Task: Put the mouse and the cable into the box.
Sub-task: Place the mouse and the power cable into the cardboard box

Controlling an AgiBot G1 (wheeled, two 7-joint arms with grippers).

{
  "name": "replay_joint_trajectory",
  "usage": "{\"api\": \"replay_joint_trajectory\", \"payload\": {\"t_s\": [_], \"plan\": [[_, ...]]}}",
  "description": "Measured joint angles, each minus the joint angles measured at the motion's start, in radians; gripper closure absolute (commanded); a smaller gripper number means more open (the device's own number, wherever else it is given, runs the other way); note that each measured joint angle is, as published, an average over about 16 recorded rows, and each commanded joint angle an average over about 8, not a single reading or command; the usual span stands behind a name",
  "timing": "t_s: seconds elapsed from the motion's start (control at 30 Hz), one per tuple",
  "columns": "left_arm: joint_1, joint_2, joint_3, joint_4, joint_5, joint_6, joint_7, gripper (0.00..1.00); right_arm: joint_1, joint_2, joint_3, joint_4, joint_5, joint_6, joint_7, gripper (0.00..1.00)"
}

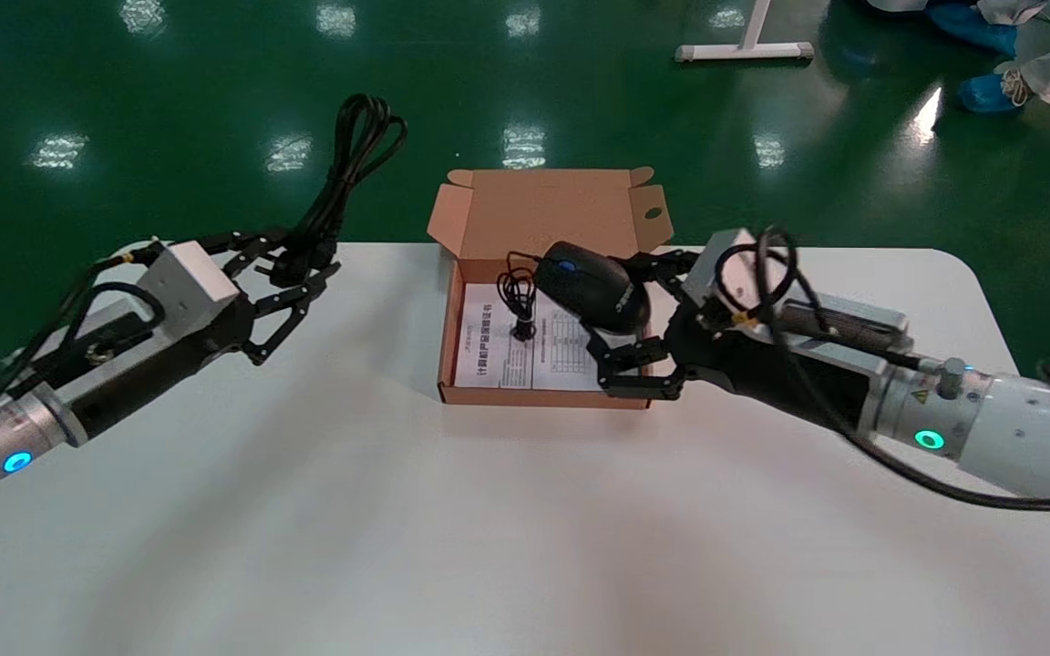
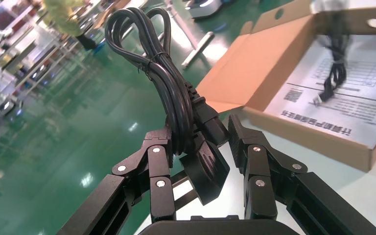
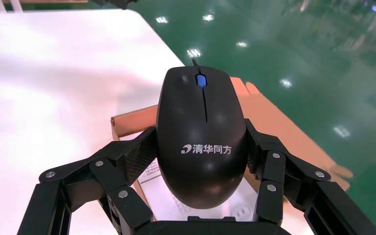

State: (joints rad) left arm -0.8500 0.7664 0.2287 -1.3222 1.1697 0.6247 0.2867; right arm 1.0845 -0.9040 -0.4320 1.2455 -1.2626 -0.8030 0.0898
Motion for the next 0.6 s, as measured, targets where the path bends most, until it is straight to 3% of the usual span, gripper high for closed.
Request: {"api": "replay_joint_trajectory", "payload": {"t_s": [0.2, 0.23, 0.47, 0.5, 0.6], "plan": [[-0.021, 0.011, 0.026, -0.001, 0.028, 0.017, 0.012, 1.00, -0.010, -0.083, -0.007, -0.120, -0.007, 0.022, -0.115, 1.00], [-0.024, 0.011, 0.031, -0.001, 0.033, 0.020, 0.013, 1.00, -0.010, -0.097, -0.006, -0.143, -0.007, 0.025, -0.136, 0.95], [-0.045, 0.012, 0.059, 0.001, 0.067, 0.041, 0.021, 1.00, -0.007, -0.165, 0.003, -0.280, 0.012, 0.023, -0.250, 0.08], [-0.048, 0.013, 0.064, 0.002, 0.072, 0.045, 0.022, 1.00, -0.006, -0.169, 0.005, -0.294, 0.016, 0.020, -0.261, 0.00], [-0.059, 0.016, 0.077, 0.005, 0.088, 0.056, 0.027, 1.00, -0.002, -0.179, 0.011, -0.327, 0.025, 0.010, -0.289, 0.00]]}}
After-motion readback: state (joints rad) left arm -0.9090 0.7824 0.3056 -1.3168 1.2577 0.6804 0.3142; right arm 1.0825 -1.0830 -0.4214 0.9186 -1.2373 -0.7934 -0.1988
